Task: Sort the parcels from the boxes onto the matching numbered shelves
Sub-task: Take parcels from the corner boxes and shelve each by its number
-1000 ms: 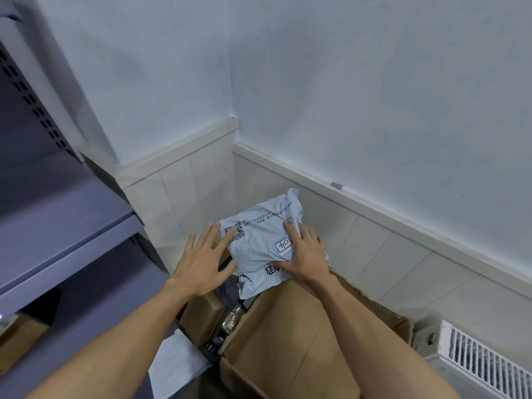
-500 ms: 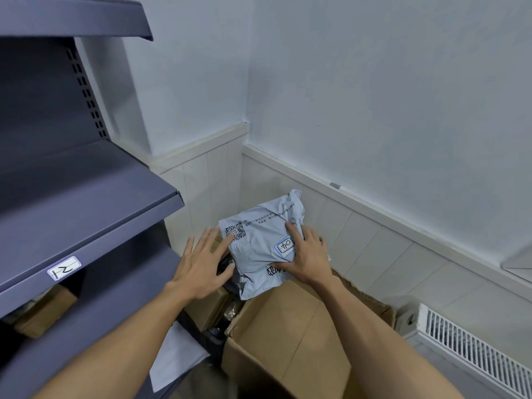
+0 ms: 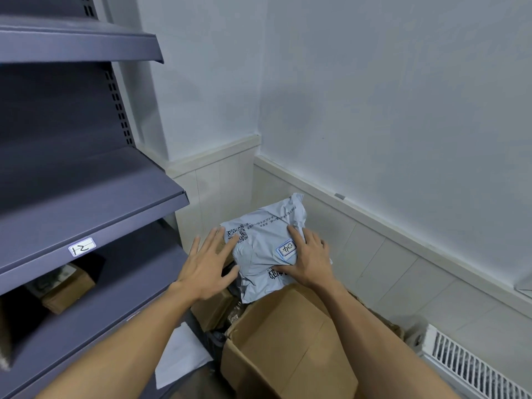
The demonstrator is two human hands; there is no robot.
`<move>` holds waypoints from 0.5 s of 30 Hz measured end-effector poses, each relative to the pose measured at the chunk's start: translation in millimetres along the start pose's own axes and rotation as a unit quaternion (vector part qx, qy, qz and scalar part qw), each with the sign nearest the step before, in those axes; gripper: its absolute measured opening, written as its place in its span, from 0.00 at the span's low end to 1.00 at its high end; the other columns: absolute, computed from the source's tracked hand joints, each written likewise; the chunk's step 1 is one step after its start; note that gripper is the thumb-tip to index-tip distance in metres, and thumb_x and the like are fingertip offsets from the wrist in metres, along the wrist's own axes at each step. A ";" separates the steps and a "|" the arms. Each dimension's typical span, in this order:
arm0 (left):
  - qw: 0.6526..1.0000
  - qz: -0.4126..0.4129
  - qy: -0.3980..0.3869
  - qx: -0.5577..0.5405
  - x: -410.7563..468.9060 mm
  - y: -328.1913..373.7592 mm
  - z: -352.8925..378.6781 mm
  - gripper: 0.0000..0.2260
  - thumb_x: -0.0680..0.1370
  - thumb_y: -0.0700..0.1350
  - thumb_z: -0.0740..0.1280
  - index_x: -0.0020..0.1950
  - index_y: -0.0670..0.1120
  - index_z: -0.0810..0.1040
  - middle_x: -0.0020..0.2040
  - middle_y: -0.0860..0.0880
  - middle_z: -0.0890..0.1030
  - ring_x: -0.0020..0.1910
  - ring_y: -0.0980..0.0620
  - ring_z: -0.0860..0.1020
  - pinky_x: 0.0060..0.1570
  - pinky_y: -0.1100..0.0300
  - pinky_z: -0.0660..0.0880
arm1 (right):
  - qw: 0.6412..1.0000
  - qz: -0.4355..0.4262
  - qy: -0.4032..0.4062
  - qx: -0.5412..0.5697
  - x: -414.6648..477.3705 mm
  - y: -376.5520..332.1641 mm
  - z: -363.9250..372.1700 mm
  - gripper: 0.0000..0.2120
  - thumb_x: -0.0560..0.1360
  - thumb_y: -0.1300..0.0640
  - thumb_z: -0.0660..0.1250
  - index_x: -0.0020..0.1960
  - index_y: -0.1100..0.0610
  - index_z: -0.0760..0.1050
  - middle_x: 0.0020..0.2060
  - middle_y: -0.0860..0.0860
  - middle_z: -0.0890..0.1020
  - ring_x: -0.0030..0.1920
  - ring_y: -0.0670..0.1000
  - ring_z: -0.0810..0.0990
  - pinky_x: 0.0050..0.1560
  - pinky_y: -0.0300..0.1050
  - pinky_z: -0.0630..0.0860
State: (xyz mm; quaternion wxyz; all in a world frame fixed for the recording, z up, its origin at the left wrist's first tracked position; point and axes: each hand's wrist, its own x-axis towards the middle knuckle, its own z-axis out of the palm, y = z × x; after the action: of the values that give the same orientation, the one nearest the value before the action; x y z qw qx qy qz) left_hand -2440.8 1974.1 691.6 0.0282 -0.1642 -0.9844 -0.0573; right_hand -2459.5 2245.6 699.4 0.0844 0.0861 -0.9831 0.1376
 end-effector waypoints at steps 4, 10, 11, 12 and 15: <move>1.000 -0.015 0.009 0.011 -11.5 18.9 -2.2 0.35 0.76 0.68 0.41 0.81 0.58 0.41 0.82 0.45 0.46 0.81 0.48 0.41 0.78 0.44 0.41 | 1.000 -0.026 0.005 0.012 -9.3 9.6 -2.6 0.51 0.64 0.28 0.72 0.79 0.51 0.60 0.68 0.52 0.70 0.69 0.56 0.67 0.67 0.57 0.62; 0.998 -0.060 0.008 0.025 -40.8 47.3 -3.7 0.35 0.75 0.69 0.39 0.80 0.59 0.40 0.82 0.45 0.47 0.81 0.47 0.42 0.78 0.43 0.42 | 0.999 -0.050 -0.015 0.016 -28.9 19.4 -2.4 0.51 0.66 0.27 0.70 0.80 0.49 0.56 0.70 0.50 0.68 0.71 0.53 0.65 0.69 0.55 0.59; 0.997 -0.066 0.008 0.024 -47.0 52.5 -4.2 0.36 0.74 0.69 0.39 0.80 0.58 0.40 0.82 0.45 0.47 0.81 0.47 0.42 0.78 0.43 0.42 | 0.998 -0.057 -0.019 0.018 -31.8 19.8 -2.4 0.51 0.66 0.27 0.70 0.80 0.49 0.56 0.70 0.50 0.68 0.71 0.53 0.65 0.69 0.55 0.60; 0.997 -0.074 0.010 0.024 -52.9 57.8 -5.2 0.36 0.74 0.69 0.39 0.80 0.58 0.41 0.82 0.45 0.46 0.81 0.47 0.41 0.78 0.43 0.42 | 0.997 -0.065 -0.020 0.023 -34.4 20.1 -1.8 0.51 0.66 0.28 0.71 0.80 0.49 0.57 0.70 0.50 0.68 0.71 0.53 0.65 0.68 0.55 0.60; 0.994 -0.100 0.011 0.038 -71.3 67.7 -8.2 0.36 0.74 0.69 0.39 0.81 0.58 0.41 0.82 0.45 0.45 0.81 0.47 0.40 0.78 0.42 0.42 | 0.995 -0.091 -0.025 0.040 -41.1 15.8 -1.2 0.51 0.65 0.27 0.71 0.79 0.50 0.58 0.69 0.51 0.70 0.70 0.54 0.67 0.68 0.56 0.61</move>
State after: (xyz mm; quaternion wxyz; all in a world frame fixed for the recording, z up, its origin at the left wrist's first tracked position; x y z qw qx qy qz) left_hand -2351.0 2013.9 701.4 0.0390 -0.0632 -0.9969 -0.0245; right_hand -2422.5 2266.9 688.6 0.0687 0.1816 -0.9667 0.1667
